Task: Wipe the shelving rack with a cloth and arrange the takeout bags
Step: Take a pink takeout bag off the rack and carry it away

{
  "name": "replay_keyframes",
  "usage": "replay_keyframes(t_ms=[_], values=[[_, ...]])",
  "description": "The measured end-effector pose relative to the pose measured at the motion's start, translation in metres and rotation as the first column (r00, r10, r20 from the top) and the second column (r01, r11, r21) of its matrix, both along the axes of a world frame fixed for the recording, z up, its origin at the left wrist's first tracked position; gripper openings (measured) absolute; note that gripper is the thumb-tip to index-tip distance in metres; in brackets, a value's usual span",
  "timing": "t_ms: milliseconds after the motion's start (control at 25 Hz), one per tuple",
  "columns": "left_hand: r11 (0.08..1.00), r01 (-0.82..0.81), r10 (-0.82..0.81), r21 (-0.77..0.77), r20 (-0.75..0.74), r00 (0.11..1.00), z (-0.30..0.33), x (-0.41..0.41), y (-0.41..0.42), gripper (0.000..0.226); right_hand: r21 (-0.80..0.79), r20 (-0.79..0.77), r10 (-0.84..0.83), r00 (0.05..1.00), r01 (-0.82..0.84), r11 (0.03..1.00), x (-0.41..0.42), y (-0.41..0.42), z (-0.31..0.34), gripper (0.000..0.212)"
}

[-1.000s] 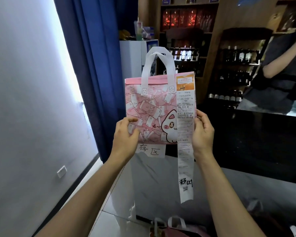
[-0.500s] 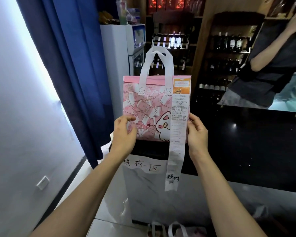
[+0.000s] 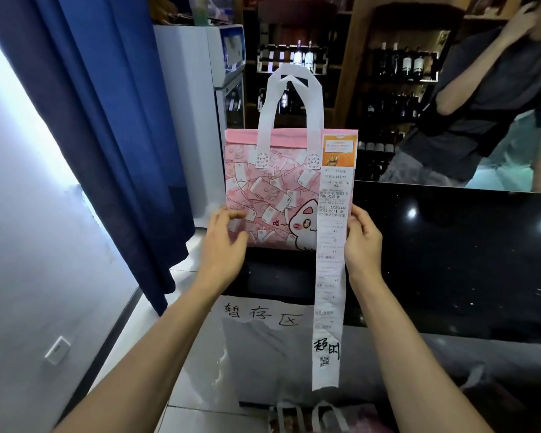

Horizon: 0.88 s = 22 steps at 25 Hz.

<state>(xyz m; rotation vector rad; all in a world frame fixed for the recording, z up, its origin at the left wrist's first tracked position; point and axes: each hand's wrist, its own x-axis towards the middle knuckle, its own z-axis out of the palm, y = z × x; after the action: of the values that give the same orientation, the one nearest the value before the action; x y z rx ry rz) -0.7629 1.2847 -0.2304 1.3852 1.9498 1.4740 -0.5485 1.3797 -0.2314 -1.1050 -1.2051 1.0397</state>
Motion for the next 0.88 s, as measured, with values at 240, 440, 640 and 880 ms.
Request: replay_keyframes(t_ms=[240,440,640,880], values=[[0.999,-0.034,0.034,0.035,-0.004,0.999,0.007,0.001,-0.002,0.025,0.064,0.021,-0.053,0.998,0.052,0.997,0.011,0.004,0.000,0.030],[0.999,-0.017,0.020,0.051,-0.065,0.998,0.014,0.011,-0.013,0.023,0.140,0.142,-0.053,0.988,0.033,0.990,0.021,-0.014,0.006,0.036],[0.998,-0.015,0.021,0.054,-0.114,0.993,0.018,0.031,-0.042,0.021,0.162,0.248,-0.075,0.966,0.035,0.986,0.036,-0.047,0.005,0.034],[0.994,-0.104,0.108,0.031,-0.244,0.964,0.013,0.056,-0.086,0.017,0.191,0.421,0.093,0.903,-0.188,0.963,0.023,-0.085,0.003,0.022]])
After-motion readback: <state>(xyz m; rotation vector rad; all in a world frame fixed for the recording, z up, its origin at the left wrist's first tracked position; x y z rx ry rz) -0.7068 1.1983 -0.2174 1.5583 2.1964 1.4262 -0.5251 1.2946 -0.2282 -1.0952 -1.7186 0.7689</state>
